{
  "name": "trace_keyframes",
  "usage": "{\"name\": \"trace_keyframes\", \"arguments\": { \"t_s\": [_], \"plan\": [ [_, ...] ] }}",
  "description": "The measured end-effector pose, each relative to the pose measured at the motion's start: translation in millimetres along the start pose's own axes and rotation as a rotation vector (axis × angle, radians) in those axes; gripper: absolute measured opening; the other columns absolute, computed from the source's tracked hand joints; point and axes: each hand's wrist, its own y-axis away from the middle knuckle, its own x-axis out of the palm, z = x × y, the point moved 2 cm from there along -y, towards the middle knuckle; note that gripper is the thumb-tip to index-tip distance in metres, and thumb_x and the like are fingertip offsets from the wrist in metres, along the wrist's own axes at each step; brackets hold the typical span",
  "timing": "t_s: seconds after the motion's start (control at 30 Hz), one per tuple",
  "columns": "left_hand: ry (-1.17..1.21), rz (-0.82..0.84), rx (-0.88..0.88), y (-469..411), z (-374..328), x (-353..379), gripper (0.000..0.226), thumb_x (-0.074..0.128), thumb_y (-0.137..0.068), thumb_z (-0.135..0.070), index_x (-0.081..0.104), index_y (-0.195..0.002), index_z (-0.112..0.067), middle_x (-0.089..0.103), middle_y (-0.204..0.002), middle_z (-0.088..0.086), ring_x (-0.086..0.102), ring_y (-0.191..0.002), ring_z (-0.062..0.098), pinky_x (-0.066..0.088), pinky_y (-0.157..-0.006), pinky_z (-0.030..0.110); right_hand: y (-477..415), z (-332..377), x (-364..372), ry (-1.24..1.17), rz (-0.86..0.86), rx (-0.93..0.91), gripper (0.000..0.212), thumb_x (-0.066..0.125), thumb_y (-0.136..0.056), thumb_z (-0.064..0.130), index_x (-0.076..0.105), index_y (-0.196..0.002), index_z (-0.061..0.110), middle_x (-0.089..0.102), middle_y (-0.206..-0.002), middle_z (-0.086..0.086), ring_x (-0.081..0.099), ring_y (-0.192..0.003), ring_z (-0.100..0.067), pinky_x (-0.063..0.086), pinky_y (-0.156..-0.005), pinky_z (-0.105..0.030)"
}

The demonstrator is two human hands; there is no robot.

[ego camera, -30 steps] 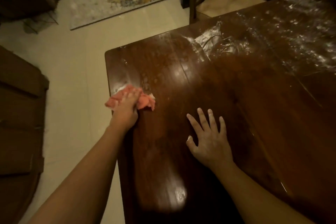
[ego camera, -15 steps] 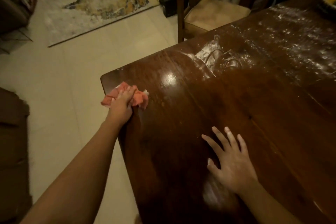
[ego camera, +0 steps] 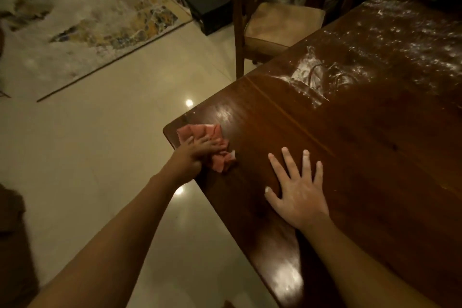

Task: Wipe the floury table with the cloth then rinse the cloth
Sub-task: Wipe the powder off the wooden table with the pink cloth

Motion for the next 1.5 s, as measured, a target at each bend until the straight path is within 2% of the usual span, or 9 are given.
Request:
{"name": "trace_keyframes", "arguments": {
  "t_s": [0.17,0.33,0.53,0.7,0.83,1.1,1.2,1.3,1.5],
  "plan": [
    [0.119,-0.195,-0.189,-31.5,27.8,-23.3,0.064,0.046,-0.082,-0.002,0.053,-0.138,-0.033,0.051,-0.145,0.002,0.04,-0.139,0.027,0.024,-0.118,0.054,-6.6,5.8,-5.0,-0.162,-0.075,0.079,0.066,0.026,-0.093,0.058,0.014,-0.156,0.043,0.007,-0.168,0.008,-0.003,-0.155,-0.025,0.002,-0.123,-0.055],
    [-0.114,-0.198,-0.294,-73.7,-6.8,-20.8,0.071,0.051,-0.082,0.001,0.043,-0.146,-0.031,0.032,-0.159,0.001,0.017,-0.149,0.026,0.009,-0.119,0.057,-11.7,8.5,-8.7,-0.231,-0.126,0.176,0.063,0.03,-0.093,0.054,0.02,-0.154,0.043,0.009,-0.168,0.01,-0.001,-0.155,-0.016,0.002,-0.125,-0.048],
    [0.03,0.195,0.143,-77.9,-14.4,-7.1,0.067,0.047,-0.084,0.008,0.057,-0.126,-0.043,0.045,-0.147,-0.016,0.026,-0.145,0.008,0.007,-0.123,0.038,-21.1,7.2,-8.2,-0.251,-0.137,0.263,0.065,0.034,-0.093,0.054,0.02,-0.155,0.04,0.008,-0.168,0.008,-0.003,-0.155,-0.014,-0.001,-0.124,-0.046],
    [0.117,-0.278,-0.209,-80.9,-3.0,-34.3,0.059,0.056,-0.08,0.011,0.066,-0.125,-0.025,0.054,-0.14,0.001,0.046,-0.122,0.009,0.028,-0.091,-0.004,-26.0,10.9,-9.7,-0.266,-0.121,0.299,0.067,0.031,-0.092,0.056,0.018,-0.156,0.039,0.003,-0.169,0.005,-0.006,-0.155,-0.015,0.002,-0.124,-0.049],
    [0.023,-0.274,-0.324,-125.4,-23.8,-16.4,0.07,0.05,-0.081,0.01,0.052,-0.14,-0.026,0.04,-0.153,0.003,0.03,-0.144,0.027,0.021,-0.121,0.044,-44.9,7.2,-15.0,-0.267,-0.155,0.401,0.069,0.029,-0.093,0.056,0.017,-0.158,0.035,0.002,-0.169,0.0,-0.005,-0.155,-0.017,0.004,-0.124,-0.051],
    [-0.054,0.229,0.366,-210.7,-73.2,7.4,0.058,0.05,-0.087,0.006,0.058,-0.134,-0.029,0.045,-0.145,-0.014,0.027,-0.141,0.002,0.021,-0.119,0.035,-55.6,3.2,-9.7,-0.308,-0.19,0.456,0.067,0.038,-0.093,0.052,0.027,-0.156,0.033,0.008,-0.168,-0.001,0.002,-0.155,-0.017,0.01,-0.123,-0.051],
    [0.118,0.004,0.239,-252.8,-70.5,-7.4,0.038,0.051,-0.091,0.005,0.065,-0.121,-0.015,0.059,-0.123,-0.008,0.052,-0.117,-0.003,0.043,-0.099,0.02,-57.7,-0.8,-9.0,-0.3,-0.175,0.47,0.067,0.038,-0.093,0.054,0.026,-0.156,0.035,0.006,-0.169,0.0,0.0,-0.155,-0.018,0.009,-0.122,-0.05],
    [-0.078,-0.104,-0.066,-293.8,-78.6,3.0,0.053,0.049,-0.088,0.002,0.055,-0.133,-0.026,0.049,-0.144,0.007,0.044,-0.133,0.029,0.04,-0.108,0.046,-58.7,-2.8,-8.9,-0.313,-0.167,0.515,0.069,0.037,-0.092,0.054,0.022,-0.157,0.035,0.002,-0.169,-0.005,-0.005,-0.155,-0.024,0.006,-0.122,-0.051],
    [-0.153,0.374,0.435,-282.3,-116.3,27.7,0.067,0.046,-0.086,0.009,0.056,-0.137,-0.034,0.036,-0.153,-0.013,0.017,-0.145,0.009,0.013,-0.12,0.04,-67.5,-10.7,-13.6,-0.347,-0.165,0.602,0.069,0.034,-0.094,0.054,0.021,-0.158,0.033,0.001,-0.169,-0.009,-0.003,-0.155,-0.028,0.011,-0.122,-0.056]
  ]
}}
